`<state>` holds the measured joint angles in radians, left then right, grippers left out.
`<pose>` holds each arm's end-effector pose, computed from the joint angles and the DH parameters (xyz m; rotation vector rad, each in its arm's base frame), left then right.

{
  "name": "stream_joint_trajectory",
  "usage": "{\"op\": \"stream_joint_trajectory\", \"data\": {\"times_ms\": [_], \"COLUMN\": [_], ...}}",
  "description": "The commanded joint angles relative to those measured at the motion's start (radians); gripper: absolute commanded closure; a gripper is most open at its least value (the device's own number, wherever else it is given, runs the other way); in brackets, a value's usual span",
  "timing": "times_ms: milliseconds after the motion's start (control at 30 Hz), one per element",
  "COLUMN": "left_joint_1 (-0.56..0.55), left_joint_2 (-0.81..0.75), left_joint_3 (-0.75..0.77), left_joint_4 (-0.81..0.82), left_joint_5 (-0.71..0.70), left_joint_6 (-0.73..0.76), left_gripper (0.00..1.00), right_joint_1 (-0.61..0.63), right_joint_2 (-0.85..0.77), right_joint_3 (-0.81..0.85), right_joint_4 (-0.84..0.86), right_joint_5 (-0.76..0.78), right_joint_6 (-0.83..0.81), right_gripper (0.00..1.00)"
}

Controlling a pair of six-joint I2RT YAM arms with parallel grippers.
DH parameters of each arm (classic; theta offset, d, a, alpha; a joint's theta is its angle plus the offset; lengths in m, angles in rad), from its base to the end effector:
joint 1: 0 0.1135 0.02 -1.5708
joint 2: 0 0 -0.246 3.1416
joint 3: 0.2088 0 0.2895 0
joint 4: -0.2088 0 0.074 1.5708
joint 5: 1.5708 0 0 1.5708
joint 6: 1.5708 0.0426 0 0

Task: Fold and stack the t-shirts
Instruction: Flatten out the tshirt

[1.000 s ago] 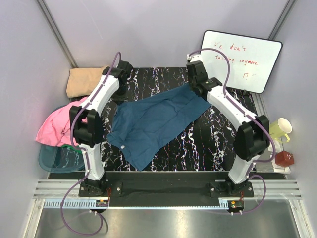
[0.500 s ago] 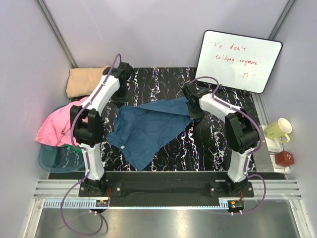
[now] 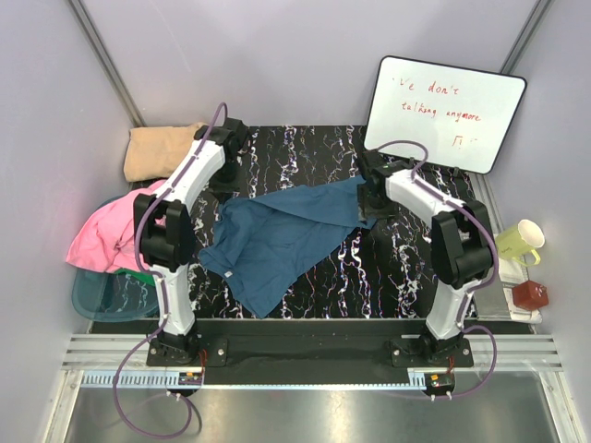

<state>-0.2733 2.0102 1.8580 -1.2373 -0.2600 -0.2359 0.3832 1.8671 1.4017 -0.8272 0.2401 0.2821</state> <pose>0.4213 -0.1067 0.2392 0.0197 2.8867 0.2991 0.3781 0.1415 0.1644 -0.0941 2.7942 -0.1909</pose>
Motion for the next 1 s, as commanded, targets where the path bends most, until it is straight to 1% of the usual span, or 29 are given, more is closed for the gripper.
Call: {"op": "stream_joint_trajectory", "data": {"times_ms": [0,100,433,533,700,833,900,933,967], "left_joint_1": [0.003,0.003,0.003,0.003,0.003,0.003,0.003,0.003,0.003], "left_joint_2": [0.005,0.010,0.013,0.015,0.013,0.012,0.012,0.010,0.009], "left_joint_3": [0.046,0.049,0.049,0.050,0.047,0.044,0.043,0.041,0.041], "left_joint_4": [-0.002,-0.001,0.001,-0.001,-0.001,-0.001,-0.001,0.001,-0.001], "left_joint_5": [0.031,0.033,0.041,0.044,0.041,0.028,0.024,0.022,0.021], "left_joint_6": [0.001,0.004,0.004,0.004,0.004,0.004,0.004,0.004,0.004], "left_gripper": [1.00,1.00,1.00,1.00,1.00,1.00,1.00,1.00,1.00], "right_joint_1": [-0.052,-0.052,-0.043,-0.021,0.022,0.023,0.023,0.023,0.022], "right_joint_2": [-0.069,-0.075,-0.105,-0.079,0.007,0.090,0.115,0.135,0.139], "right_joint_3": [-0.036,-0.065,-0.116,-0.122,-0.087,-0.052,-0.032,-0.023,-0.011], "right_joint_4": [0.003,0.031,0.085,0.117,0.138,0.148,0.146,0.143,0.140], "right_joint_5": [-0.038,-0.024,-0.104,-0.101,-0.021,0.024,0.077,0.097,0.116], "right_joint_6": [0.065,0.035,0.002,-0.007,-0.015,0.000,0.005,0.011,0.012], "right_gripper": [0.34,0.34,0.34,0.33,0.32,0.33,0.34,0.40,0.55]}}
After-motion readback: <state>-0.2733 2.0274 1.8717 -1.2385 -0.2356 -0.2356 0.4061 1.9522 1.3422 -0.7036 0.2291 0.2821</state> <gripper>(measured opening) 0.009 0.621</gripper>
